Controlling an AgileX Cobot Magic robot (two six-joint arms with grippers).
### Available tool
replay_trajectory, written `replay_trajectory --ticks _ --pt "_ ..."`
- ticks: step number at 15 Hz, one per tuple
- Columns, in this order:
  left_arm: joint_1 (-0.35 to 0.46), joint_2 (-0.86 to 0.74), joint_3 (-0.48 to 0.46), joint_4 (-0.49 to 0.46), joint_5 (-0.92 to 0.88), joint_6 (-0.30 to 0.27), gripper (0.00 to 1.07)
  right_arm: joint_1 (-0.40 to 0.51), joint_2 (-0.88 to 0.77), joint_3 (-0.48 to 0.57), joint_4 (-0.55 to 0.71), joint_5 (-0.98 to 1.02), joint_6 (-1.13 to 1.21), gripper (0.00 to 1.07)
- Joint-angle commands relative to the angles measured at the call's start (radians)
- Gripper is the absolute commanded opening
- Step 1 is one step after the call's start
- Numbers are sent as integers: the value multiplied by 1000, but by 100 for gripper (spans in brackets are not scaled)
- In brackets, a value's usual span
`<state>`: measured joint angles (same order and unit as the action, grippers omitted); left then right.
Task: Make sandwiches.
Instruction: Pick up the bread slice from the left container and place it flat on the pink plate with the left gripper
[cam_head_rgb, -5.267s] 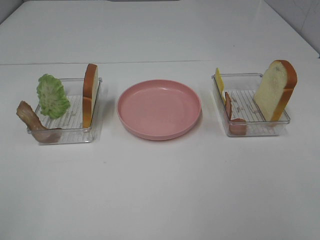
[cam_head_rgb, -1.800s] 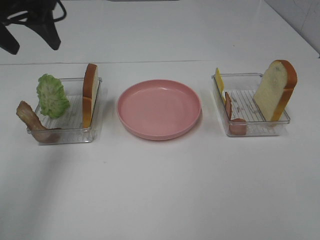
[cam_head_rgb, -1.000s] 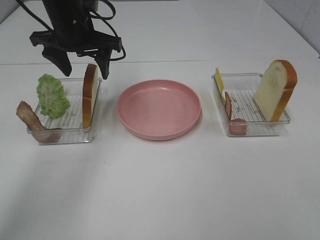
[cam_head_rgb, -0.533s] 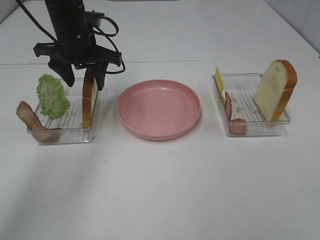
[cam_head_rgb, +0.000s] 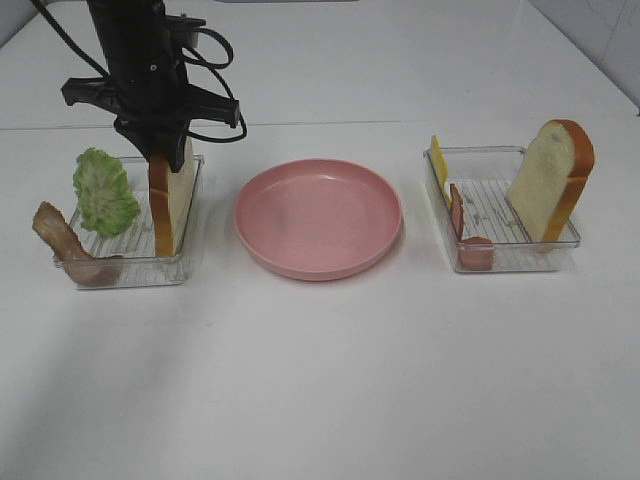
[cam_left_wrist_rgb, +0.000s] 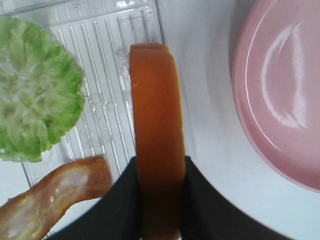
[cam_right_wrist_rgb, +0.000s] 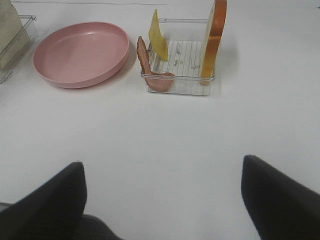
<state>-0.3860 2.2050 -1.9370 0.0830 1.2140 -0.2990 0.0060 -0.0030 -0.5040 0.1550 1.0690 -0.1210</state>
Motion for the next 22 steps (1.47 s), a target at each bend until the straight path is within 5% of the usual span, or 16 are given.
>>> replay_trajectory --ticks 1,6,10,11,12,19,22 --pt "-2 -69 -7 8 64 10 0 -4 -15 1 5 -7 2 80" --pt "13 -216 -11 -30 61 83 0 -4 -15 1 5 -7 2 80" --pt "130 -220 -15 -436 -9 307 0 -4 -14 1 5 -8 2 80" --pt "147 -173 -15 -637 -46 492 0 -4 -14 1 5 -8 2 80" --pt "147 -136 -15 -721 -50 568 0 -4 -14 1 5 -8 2 80" --pt "147 134 -15 -1060 -70 788 0 -4 -14 1 5 -8 2 80" --pt "147 215 -15 -1199 -100 806 0 -4 -14 1 5 -8 2 80"
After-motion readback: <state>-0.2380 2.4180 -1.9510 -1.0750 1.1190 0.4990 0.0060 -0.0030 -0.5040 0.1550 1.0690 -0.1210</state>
